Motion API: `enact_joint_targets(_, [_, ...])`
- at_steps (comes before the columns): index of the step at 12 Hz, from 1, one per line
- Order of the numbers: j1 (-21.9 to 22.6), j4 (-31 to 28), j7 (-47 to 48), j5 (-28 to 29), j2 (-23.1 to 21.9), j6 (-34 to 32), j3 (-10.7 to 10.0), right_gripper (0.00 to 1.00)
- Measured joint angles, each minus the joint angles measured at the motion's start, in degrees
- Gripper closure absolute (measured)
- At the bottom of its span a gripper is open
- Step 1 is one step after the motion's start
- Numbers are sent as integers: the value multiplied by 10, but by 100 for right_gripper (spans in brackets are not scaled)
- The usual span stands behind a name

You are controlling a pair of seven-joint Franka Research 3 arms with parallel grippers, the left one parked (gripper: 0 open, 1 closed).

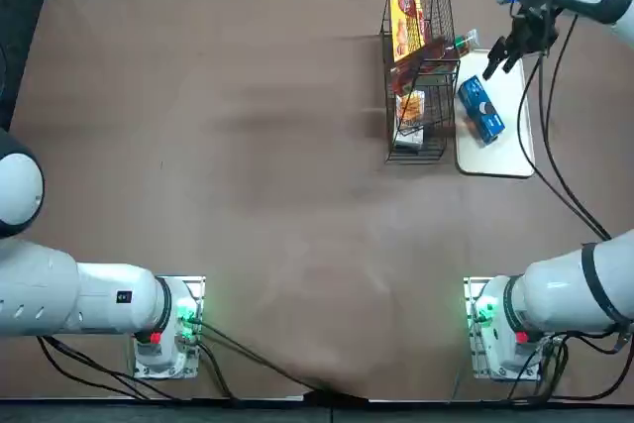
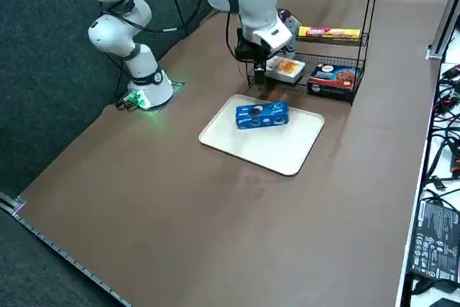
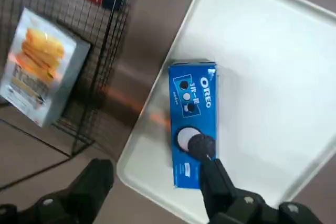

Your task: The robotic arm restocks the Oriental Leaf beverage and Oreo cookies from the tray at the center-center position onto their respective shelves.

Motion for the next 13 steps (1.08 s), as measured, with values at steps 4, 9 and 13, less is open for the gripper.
enact_joint_targets(4, [-1,-13,-58,0,30,47,-2,0])
enact_joint_targets(9, [-1,-43,-62,0,67,133,-2,0])
enact_joint_targets(13, [2,-44,-17,1,91,150,-1,0])
